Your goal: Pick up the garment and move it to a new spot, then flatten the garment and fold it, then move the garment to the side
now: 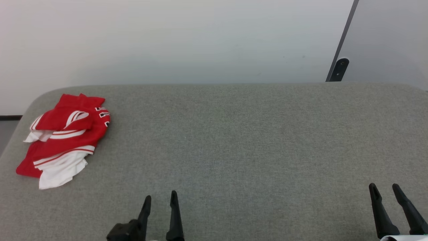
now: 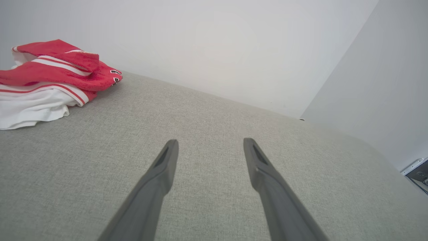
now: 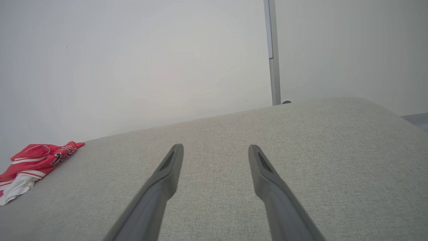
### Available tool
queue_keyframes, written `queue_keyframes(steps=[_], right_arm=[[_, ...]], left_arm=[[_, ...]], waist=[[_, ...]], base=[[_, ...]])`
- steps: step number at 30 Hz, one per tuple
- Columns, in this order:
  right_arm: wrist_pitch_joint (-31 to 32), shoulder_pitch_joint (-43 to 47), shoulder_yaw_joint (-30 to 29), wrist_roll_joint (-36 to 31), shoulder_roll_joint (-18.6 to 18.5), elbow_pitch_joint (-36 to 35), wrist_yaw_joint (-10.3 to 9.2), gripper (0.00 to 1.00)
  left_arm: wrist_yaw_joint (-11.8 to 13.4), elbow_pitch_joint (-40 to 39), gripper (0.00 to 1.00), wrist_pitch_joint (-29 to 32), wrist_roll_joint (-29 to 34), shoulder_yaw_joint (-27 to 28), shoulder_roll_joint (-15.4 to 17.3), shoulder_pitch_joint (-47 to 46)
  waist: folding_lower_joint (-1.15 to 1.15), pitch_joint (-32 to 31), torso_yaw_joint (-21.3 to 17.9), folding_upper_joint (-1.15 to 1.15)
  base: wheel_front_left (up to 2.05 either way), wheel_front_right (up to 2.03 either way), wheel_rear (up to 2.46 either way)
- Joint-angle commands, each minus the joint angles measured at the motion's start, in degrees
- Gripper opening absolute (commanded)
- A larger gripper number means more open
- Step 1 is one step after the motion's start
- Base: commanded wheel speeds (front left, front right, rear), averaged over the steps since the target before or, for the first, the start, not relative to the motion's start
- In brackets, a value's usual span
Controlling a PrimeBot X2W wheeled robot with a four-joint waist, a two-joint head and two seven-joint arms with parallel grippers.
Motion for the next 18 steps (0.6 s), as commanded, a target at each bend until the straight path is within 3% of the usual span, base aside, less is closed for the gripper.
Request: queue_keyframes(steps=[1,18], right_arm=[[-0.6,0.2,-0.3,-1.3,-0.5,-0.9,0.02,1.00],[-2.8,2.3,-2.4,-6.9,0.5,-2.5,0.02,1.00]], left_arm=[[0.6,-1.0,1.00,-0.5,1.7,-0.3,0.2,0.4],[1.1,-3.2,1.00,-2.6,7.1,0.6,-0.9,3.1]], waist=[[0.00,0.0,0.0,0.00],[0.00,-0.1,0.2,0.00]], base=[[0.00,0.00,0.00],[0.00,0.00,0.00]])
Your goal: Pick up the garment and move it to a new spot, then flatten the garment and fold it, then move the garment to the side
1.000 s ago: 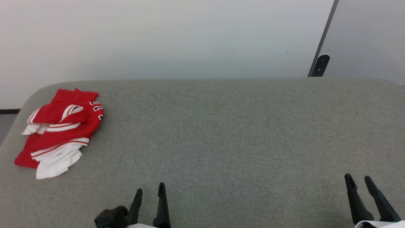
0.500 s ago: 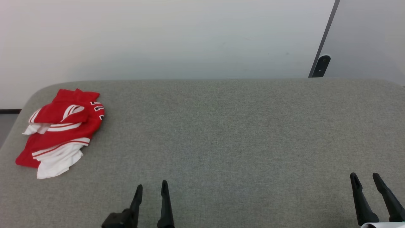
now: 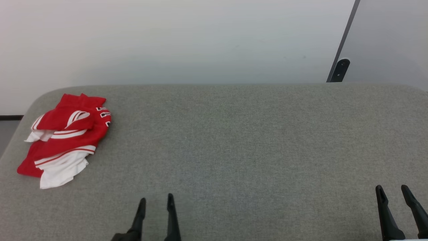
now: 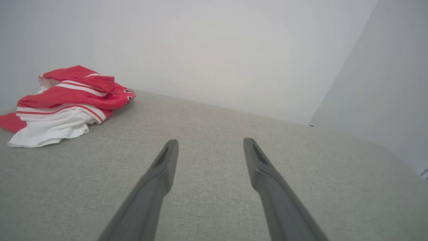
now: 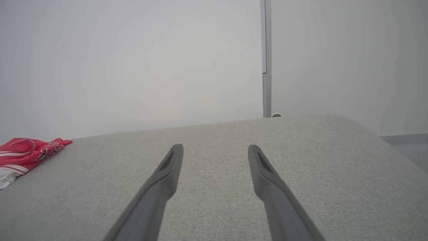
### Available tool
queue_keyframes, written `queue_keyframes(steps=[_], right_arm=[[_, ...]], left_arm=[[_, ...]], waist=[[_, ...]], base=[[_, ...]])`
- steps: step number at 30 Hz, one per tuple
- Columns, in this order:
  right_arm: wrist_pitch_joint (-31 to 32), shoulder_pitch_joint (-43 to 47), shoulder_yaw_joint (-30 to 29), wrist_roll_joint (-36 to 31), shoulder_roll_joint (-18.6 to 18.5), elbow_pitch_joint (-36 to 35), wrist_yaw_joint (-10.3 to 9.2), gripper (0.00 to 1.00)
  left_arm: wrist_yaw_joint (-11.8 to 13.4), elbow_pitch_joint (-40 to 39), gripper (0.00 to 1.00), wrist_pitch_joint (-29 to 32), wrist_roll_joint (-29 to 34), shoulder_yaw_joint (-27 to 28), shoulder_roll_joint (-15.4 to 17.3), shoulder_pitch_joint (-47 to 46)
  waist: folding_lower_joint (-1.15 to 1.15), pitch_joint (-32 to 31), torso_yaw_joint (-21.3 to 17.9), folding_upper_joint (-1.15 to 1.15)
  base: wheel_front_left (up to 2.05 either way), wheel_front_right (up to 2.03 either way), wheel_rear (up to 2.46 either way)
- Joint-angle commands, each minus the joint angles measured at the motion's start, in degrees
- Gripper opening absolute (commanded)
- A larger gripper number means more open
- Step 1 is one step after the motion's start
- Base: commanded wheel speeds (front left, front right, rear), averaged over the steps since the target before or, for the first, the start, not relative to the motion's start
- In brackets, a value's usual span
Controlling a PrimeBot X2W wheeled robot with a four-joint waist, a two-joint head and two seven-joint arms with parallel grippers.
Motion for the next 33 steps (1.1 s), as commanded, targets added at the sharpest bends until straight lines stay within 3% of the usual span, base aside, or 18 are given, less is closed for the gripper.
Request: queue_keyframes(steps=[1,14,26,33], right_arm=[[-0.5,0.4,0.0,-1.3,-0.4,-0.6,0.02,1.00],[-2.0,0.7,0.1,-4.7,0.7,-2.0,0.02,1.00],[-3.1,1.4,-2.5,-5.3,2.3,-2.2,0.01,1.00],[-3.2,1.6,-3.0,-5.5,3.4,-1.7,0.01,1.00]], left_arm=[[0.1,-0.4,1.00,-0.4,1.2,0.6,0.0,0.6],[0.0,0.4,1.00,-1.9,8.3,3.6,0.1,1.8],[-2.6,0.8,1.00,-3.0,10.2,3.7,-0.7,3.3],[-2.6,1.5,1.00,-3.0,13.2,4.2,-0.5,3.2]], waist=[[0.00,0.0,0.0,0.00],[0.00,0.0,0.3,0.00],[0.00,0.0,0.3,0.00],[0.00,0.1,0.2,0.00]], base=[[0.00,0.00,0.00],[0.00,0.00,0.00],[0.00,0.00,0.00],[0.00,0.00,0.00]])
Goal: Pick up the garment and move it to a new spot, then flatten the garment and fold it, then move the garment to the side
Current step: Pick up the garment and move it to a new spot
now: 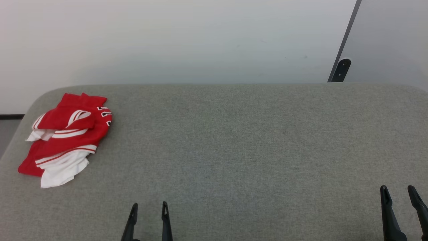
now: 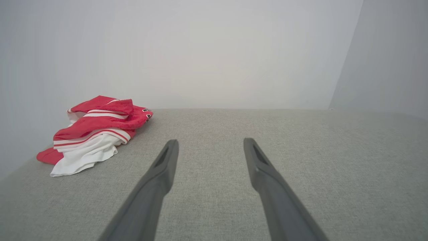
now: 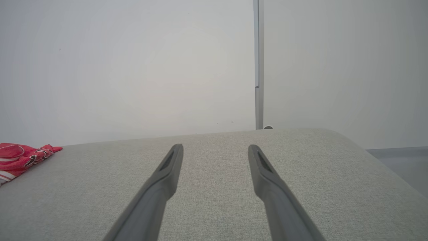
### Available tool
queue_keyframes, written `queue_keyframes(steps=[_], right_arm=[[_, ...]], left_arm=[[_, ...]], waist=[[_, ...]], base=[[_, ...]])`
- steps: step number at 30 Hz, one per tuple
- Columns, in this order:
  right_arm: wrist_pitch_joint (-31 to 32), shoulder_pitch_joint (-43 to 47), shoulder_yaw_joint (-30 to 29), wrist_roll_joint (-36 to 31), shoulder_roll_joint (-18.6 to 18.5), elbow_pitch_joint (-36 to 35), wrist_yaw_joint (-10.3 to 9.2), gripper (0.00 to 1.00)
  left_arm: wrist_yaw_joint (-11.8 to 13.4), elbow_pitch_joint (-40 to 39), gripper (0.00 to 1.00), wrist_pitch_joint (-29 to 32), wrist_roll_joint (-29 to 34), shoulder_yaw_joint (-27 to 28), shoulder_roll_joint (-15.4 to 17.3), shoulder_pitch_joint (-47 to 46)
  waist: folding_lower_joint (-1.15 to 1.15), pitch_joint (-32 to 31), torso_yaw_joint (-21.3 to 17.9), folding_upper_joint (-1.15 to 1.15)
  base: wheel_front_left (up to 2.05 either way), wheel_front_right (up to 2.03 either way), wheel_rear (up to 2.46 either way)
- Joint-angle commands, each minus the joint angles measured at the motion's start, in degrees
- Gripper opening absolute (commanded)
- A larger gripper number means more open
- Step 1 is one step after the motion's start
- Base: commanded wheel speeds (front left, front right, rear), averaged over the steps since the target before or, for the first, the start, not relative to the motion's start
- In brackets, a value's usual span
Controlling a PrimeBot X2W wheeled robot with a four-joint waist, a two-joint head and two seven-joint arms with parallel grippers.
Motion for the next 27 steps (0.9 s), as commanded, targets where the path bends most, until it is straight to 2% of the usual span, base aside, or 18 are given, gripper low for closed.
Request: queue_keyframes(steps=[1,17,22,27], right_arm=[[-0.3,0.0,-0.2,0.1,0.1,0.1,0.00,1.00],[-0.3,-0.1,0.5,0.0,0.3,-0.1,0.00,1.00],[-0.3,0.6,0.9,0.5,0.0,-0.4,0.00,1.00],[-0.3,0.8,2.4,0.3,-0.9,-0.7,0.00,1.00]], left_arm=[[-0.1,0.1,1.00,0.0,-0.1,0.1,0.0,0.3],[-0.1,2.6,1.00,0.0,-1.0,1.4,-0.4,-0.7],[0.3,3.0,1.00,0.0,-1.1,1.2,-0.4,-1.0],[1.1,3.1,1.00,0.0,-1.8,1.2,-0.5,-1.0]], waist=[[0.00,0.0,0.0,0.00],[0.00,0.2,0.8,0.00],[0.00,-0.2,3.5,0.00],[0.00,-0.5,8.7,0.00]], base=[[0.00,0.00,0.00],[0.00,0.00,0.00],[0.00,0.00,0.00],[0.00,0.00,0.00]])
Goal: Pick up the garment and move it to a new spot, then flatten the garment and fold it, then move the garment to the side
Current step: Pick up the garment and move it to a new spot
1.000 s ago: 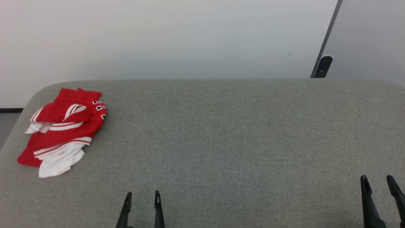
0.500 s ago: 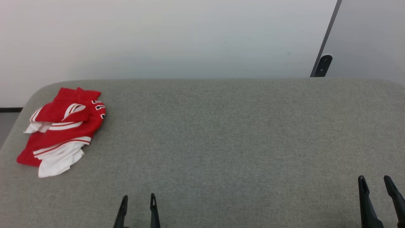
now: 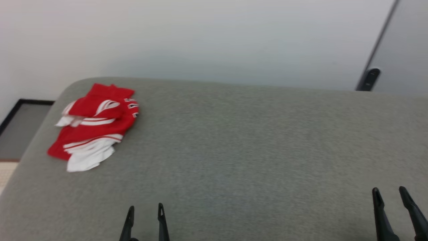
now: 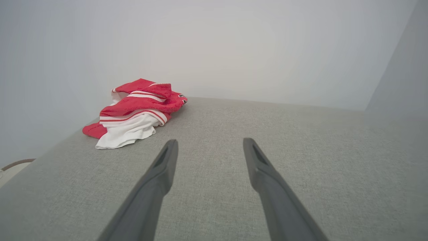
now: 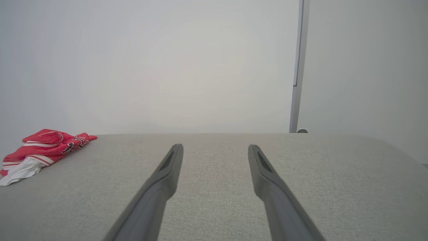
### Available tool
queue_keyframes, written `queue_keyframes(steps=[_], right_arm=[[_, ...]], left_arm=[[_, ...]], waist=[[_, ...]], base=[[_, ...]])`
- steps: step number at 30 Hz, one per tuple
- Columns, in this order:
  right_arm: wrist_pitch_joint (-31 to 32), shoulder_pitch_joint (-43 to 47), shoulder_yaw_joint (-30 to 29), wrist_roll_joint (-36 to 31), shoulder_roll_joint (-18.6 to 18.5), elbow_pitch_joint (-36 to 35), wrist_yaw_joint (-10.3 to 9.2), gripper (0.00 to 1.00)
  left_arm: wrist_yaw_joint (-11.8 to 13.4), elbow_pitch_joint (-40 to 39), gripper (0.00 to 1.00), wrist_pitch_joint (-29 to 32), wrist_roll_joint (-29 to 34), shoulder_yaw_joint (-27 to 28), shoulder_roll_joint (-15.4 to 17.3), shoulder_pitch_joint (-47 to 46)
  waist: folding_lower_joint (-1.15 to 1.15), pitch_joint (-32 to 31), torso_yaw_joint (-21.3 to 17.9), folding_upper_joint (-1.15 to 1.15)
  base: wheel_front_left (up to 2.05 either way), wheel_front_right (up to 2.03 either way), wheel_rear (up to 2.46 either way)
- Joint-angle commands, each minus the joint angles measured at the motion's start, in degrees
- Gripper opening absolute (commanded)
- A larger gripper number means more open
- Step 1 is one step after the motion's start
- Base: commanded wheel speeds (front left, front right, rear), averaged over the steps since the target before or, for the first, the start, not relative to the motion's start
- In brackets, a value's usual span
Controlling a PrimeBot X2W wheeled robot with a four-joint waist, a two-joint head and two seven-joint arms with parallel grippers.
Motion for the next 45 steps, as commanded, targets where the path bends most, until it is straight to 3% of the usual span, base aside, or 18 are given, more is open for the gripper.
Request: queue_keyframes(steps=[1,13,25,31,35,40,45], right_arm=[[-0.3,0.2,0.4,0.3,-0.3,-0.3,0.00,1.00],[-0.3,-2.2,6.4,0.6,-3.9,-0.3,-0.01,1.00],[-0.2,-10.9,20.3,4.0,-10.7,0.9,-0.01,1.00],[-0.2,-13.4,23.4,5.2,-11.9,2.1,-0.01,1.00],[-0.3,-14.0,23.9,5.6,-12.0,2.4,-0.01,1.00],[-0.3,-13.2,23.0,5.9,-11.6,2.2,-0.01,1.00],[-0.3,-11.1,20.2,5.1,-11.6,1.0,-0.01,1.00]], left_arm=[[0.3,0.1,1.00,0.0,-0.2,0.0,0.0,0.0],[2.6,-0.1,1.00,0.0,-1.6,-1.4,0.0,1.4],[12.2,-8.7,1.00,0.0,-4.2,-2.5,-0.1,6.8],[14.7,-11.4,1.00,0.0,-4.9,-3.4,-0.1,8.6],[14.9,-11.7,1.00,0.0,-4.9,-3.7,-0.1,8.4],[12.9,-11.3,1.00,0.0,-3.9,-3.6,-0.1,6.0],[8.0,-9.8,1.00,0.0,-1.8,-3.3,0.1,-2.0]], waist=[[0.00,-0.4,4.4,0.00],[0.00,0.5,21.0,0.00],[0.00,4.1,23.8,0.00],[0.00,4.4,24.0,0.00],[0.00,4.3,23.9,0.00],[0.00,4.2,23.6,0.00],[0.00,5.0,23.1,0.00]], base=[[0.00,0.00,0.00],[0.00,0.00,0.00],[0.00,0.00,0.00],[0.00,0.00,0.00],[0.00,0.00,0.00],[0.00,0.00,0.00],[0.00,0.00,0.00]])
